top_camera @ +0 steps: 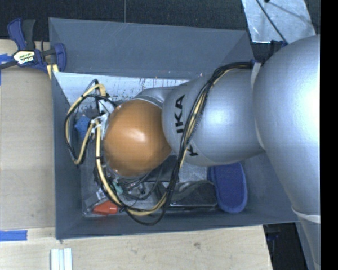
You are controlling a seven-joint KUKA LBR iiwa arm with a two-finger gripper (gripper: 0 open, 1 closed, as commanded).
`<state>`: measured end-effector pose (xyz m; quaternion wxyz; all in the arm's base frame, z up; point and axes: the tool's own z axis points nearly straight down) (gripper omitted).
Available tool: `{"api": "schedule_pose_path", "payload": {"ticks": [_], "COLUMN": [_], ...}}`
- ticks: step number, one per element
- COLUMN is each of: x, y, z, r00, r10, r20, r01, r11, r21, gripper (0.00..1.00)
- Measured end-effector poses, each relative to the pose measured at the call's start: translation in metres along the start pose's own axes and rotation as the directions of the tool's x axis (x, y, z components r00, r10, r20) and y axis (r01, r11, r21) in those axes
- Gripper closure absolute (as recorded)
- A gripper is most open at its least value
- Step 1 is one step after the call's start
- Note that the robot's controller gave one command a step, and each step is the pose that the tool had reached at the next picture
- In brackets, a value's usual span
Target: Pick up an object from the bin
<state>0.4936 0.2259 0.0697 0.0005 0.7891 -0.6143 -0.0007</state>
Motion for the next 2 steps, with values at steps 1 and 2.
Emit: {"api": "schedule_pose_path", "payload": {"ticks": [1,2], "x": [0.000,-0.001], "y": [-0.003,-0.005], "z": [-0.002,-0.104], "r00": [1.000,1.000], "r10": [0.003,0.005], "r20": [0.002,0.003], "r01": [-0.003,-0.005], "r11": [1.000,1.000], "r21": [0.009,0.011], "gripper": [1.00,1.00]}}
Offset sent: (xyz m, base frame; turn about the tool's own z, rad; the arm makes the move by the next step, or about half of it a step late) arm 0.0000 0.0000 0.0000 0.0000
